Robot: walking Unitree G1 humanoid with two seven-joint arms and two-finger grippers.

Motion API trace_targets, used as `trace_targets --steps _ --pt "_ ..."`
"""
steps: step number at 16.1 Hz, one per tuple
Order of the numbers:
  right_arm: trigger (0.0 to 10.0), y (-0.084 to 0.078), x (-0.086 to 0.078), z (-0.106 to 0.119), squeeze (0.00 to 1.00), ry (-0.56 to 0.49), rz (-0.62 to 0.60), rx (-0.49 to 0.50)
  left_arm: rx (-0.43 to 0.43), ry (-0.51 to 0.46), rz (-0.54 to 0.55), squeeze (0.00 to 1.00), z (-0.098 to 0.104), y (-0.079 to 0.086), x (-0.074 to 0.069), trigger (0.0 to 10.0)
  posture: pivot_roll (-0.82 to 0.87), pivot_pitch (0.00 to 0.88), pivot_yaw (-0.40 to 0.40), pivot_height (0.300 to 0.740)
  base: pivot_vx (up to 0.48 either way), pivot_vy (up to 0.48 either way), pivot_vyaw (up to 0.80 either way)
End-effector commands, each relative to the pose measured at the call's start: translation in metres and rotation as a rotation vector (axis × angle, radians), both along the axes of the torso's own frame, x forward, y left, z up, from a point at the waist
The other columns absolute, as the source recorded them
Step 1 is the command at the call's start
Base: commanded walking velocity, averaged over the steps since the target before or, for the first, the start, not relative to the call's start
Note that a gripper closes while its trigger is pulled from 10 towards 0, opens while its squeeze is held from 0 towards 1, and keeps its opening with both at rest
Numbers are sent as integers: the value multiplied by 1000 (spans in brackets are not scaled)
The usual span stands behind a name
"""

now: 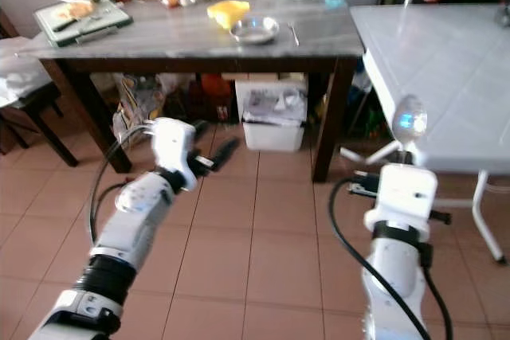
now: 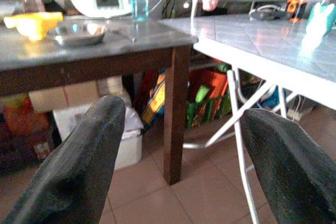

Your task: Setting the table

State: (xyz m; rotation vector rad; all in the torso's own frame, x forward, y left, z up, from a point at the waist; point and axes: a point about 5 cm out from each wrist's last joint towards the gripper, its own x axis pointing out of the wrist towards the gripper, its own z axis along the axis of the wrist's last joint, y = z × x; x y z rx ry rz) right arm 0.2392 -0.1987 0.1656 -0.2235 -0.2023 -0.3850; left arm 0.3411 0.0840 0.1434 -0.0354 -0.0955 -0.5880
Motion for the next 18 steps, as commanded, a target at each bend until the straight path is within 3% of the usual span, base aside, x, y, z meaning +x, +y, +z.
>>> trace_targets --steps 1,18 --pt "10000 6 1 5 0 -22 20 5 17 -18 39 0 5 14 4 10000 35 74 42 740 285 0 0" --pt "10000 5 3 5 0 -25 20 1 12 -15 24 0 4 9 4 10000 33 63 40 740 348 0 0"
